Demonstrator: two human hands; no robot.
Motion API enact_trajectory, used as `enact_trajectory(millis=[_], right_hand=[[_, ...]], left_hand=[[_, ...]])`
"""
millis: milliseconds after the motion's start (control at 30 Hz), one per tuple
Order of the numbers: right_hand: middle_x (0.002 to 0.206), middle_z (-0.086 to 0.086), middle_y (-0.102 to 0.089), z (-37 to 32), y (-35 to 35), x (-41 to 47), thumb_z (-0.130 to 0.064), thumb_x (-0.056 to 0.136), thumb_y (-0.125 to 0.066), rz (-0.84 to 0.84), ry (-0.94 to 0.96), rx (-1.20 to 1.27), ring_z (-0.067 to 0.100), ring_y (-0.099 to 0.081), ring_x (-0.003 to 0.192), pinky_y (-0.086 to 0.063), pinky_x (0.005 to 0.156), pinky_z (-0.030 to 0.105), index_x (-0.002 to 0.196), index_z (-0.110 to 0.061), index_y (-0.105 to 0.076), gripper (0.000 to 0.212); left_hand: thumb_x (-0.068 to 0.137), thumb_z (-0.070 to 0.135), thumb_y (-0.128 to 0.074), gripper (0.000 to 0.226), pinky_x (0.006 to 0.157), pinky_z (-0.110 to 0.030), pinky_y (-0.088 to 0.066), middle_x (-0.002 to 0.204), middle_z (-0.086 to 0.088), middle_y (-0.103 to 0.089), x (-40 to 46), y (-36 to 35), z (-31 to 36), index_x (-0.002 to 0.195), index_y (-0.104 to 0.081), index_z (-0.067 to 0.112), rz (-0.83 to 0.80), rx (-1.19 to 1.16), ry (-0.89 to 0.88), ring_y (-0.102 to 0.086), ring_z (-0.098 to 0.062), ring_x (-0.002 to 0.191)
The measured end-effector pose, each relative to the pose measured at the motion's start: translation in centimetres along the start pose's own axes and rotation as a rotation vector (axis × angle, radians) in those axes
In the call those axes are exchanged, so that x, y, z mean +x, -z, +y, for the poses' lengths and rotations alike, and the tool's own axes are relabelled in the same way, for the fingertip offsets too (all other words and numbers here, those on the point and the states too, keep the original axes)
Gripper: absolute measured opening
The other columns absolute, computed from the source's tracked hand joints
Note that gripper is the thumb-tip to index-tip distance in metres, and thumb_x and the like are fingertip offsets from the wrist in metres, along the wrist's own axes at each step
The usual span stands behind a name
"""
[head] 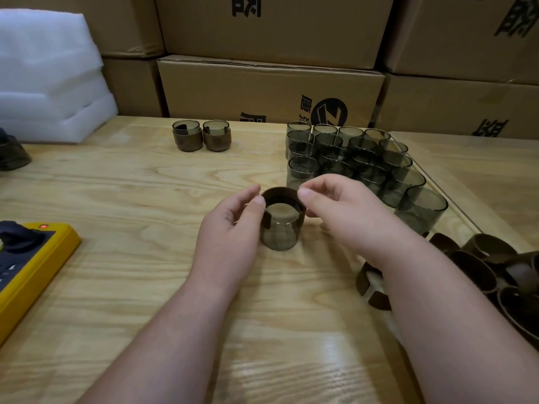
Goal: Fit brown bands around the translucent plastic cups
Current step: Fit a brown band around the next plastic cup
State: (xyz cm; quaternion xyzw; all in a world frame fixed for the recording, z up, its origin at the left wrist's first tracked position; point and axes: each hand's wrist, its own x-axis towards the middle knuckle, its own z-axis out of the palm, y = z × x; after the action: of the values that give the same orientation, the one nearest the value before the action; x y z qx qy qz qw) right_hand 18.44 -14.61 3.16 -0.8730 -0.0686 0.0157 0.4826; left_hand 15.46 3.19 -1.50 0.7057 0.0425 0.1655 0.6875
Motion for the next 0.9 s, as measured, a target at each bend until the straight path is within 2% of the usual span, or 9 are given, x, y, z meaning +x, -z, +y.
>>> enact_trajectory(millis=[67,167,267,433,533,667,767,833,900], right_hand=[[0.093,-0.017,-0.07,-0.1,-0.5,0.2,-0.046,0.1,-0.055,0.083,-0.042,0.023,0.006,-0.069,0.089,-0.061,0.08,0.04,0.097,-0.041,-0.068,0.014],[0.068,-0.019,-0.069,-0.2,-1.8,0.3,-0.038,0.1,-0.054,0.125,-0.109,0.095,0.006,-0.067,0.063,-0.063,0.067,0.043,0.088,-0.036,-0.07,0.02],[0.06,-0.024,-0.066,-0.2,-3.0,0.5,-0.032,0.095,-0.054,0.182,-0.12,0.183,0.01,-0.066,0.059,-0.061,0.061,0.041,0.081,-0.033,-0.07,0.022],[0.07,-0.024,-0.07,0.0,-4.8,0.3,-0.023,0.096,-0.054,0.292,-0.12,0.389,-0.004,-0.062,0.054,-0.05,0.048,0.017,0.093,-0.033,-0.071,0.02],[0.087,-0.019,-0.074,0.4,-5.4,-0.1,-0.024,0.098,-0.056,0.316,-0.119,0.515,0.001,-0.069,0.072,-0.056,0.063,0.021,0.1,-0.034,-0.072,0.02],[0.096,-0.017,-0.076,0.5,-5.8,-0.1,-0.021,0.1,-0.051,0.297,-0.074,0.517,0.004,-0.071,0.085,-0.056,0.069,0.021,0.1,-0.039,-0.072,0.028],[0.105,-0.014,-0.071,0.4,-5.9,0.0,-0.01,0.099,-0.046,0.285,-0.068,0.483,0.003,-0.068,0.095,-0.051,0.072,0.018,0.097,-0.039,-0.071,0.039],[0.11,-0.013,-0.069,0.3,-6.0,0.0,-0.007,0.098,-0.043,0.252,-0.072,0.459,0.002,-0.067,0.095,-0.049,0.068,0.014,0.098,-0.039,-0.07,0.042],[0.107,-0.013,-0.069,0.3,-5.8,0.0,-0.008,0.099,-0.043,0.241,-0.091,0.459,-0.003,-0.067,0.083,-0.049,0.063,0.013,0.1,-0.038,-0.07,0.04]], left_hand=[[0.103,0.029,-0.06,0.022,0.081,-0.015,-0.054,0.108,0.021,-0.075,0.3,0.1,-0.1,0.117,-0.075,0.034,0.045,-0.016,0.035,-0.068,0.007,0.104],[0.101,0.031,-0.061,0.017,0.06,-0.015,-0.05,0.084,0.019,-0.075,0.5,0.3,-0.3,0.098,-0.077,0.036,0.08,-0.032,0.069,-0.067,0.003,0.072],[0.098,0.028,-0.065,0.009,0.047,-0.017,-0.046,0.061,0.014,-0.065,0.8,0.2,-0.2,0.096,-0.072,0.031,0.052,-0.098,0.155,-0.059,-0.004,0.055],[0.096,0.02,-0.069,0.008,0.041,-0.02,-0.038,0.055,0.012,-0.058,1.3,0.3,0.3,0.102,-0.065,0.023,-0.003,-0.348,0.36,-0.049,-0.007,0.05],[0.096,0.012,-0.067,0.013,0.035,-0.018,-0.027,0.052,0.013,-0.055,1.3,0.4,0.7,0.102,-0.06,0.021,-0.008,-0.422,0.409,-0.037,-0.007,0.045],[0.096,0.007,-0.064,0.018,0.034,-0.018,-0.023,0.052,0.012,-0.054,1.3,0.3,1.1,0.098,-0.054,0.021,0.009,-0.43,0.455,-0.032,-0.007,0.042],[0.097,0.002,-0.061,0.021,0.034,-0.019,-0.022,0.063,0.004,-0.051,1.2,0.2,1.2,0.096,-0.052,0.021,0.037,-0.404,0.484,-0.034,-0.007,0.041],[0.098,0.001,-0.06,0.021,0.034,-0.018,-0.022,0.063,0.004,-0.05,1.1,0.1,1.2,0.097,-0.052,0.02,0.036,-0.383,0.49,-0.034,-0.007,0.041],[0.098,0.002,-0.058,0.017,0.034,-0.018,-0.022,0.054,0.007,-0.05,1.1,0.1,1.2,0.099,-0.055,0.019,0.024,-0.366,0.483,-0.034,-0.007,0.041]])
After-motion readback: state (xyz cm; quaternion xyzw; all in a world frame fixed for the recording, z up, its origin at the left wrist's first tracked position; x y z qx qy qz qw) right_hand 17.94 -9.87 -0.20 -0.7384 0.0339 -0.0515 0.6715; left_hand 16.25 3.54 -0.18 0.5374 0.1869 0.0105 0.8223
